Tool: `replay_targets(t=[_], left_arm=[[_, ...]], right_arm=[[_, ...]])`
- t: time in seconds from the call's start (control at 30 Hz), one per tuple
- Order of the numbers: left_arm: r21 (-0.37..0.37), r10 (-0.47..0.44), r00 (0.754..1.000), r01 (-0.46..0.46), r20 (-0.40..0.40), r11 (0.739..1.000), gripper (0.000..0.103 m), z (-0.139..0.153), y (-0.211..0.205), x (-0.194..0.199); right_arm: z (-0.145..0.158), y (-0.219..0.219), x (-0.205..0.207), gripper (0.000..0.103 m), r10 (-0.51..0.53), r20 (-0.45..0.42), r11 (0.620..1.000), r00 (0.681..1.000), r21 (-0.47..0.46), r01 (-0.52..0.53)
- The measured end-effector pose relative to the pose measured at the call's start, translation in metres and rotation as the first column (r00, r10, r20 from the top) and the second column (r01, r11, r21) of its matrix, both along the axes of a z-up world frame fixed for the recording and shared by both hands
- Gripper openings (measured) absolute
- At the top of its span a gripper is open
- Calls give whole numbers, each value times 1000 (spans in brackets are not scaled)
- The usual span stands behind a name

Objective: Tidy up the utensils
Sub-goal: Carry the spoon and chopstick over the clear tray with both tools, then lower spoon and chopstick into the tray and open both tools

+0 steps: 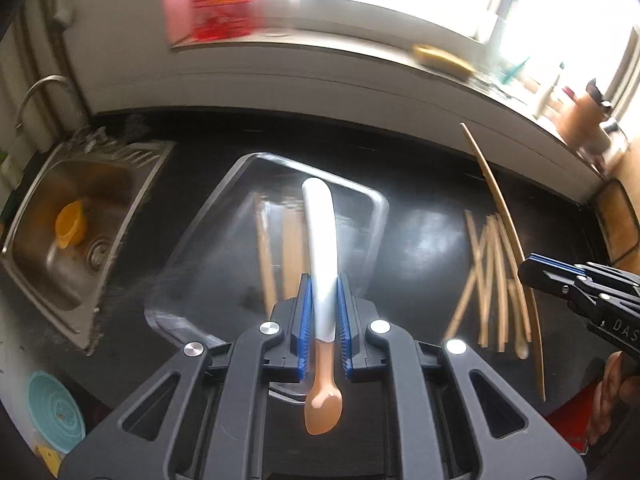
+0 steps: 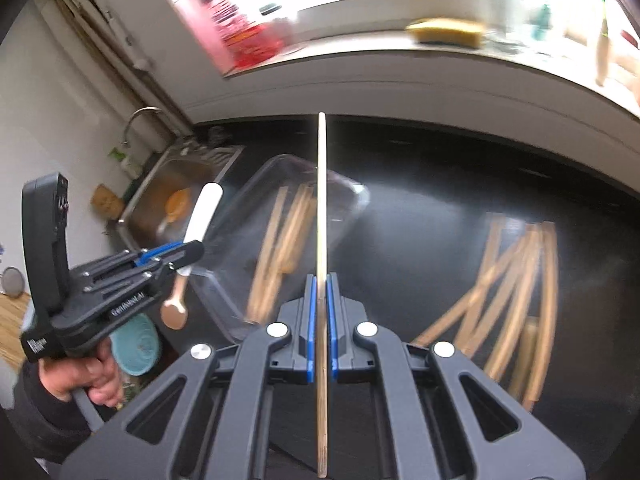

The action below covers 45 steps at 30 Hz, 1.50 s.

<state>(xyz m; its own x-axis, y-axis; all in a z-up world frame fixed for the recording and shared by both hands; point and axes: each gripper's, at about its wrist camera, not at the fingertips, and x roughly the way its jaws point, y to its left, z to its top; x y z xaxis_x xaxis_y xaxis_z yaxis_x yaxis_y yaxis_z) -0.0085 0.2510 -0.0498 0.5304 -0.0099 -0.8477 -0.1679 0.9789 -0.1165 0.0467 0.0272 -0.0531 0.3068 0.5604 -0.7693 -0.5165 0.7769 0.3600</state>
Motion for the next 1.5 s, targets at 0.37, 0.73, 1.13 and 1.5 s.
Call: replay_targets(t=[0.37,0.73,1.13,1.5], left_arm=[[-51,50,998,-52,-25,997,12,-14,63,5],[-77,41,997,-47,-72,996,12,-43,82,39],[-99,32,993,-43,-115,994,12,-66,87,62],[-62,24,989,-34,-149,998,72,-76,90,67]], right_arm=[[-18,90,15,6,34,-113,999,993,34,-31],[-43,127,36,6,10,-152,1000,988,-21,-13],[-68,145,57,6,-13,-209,998,978,-70,-1],[-69,143,77,96,-64,-207,995,976,-86,47]])
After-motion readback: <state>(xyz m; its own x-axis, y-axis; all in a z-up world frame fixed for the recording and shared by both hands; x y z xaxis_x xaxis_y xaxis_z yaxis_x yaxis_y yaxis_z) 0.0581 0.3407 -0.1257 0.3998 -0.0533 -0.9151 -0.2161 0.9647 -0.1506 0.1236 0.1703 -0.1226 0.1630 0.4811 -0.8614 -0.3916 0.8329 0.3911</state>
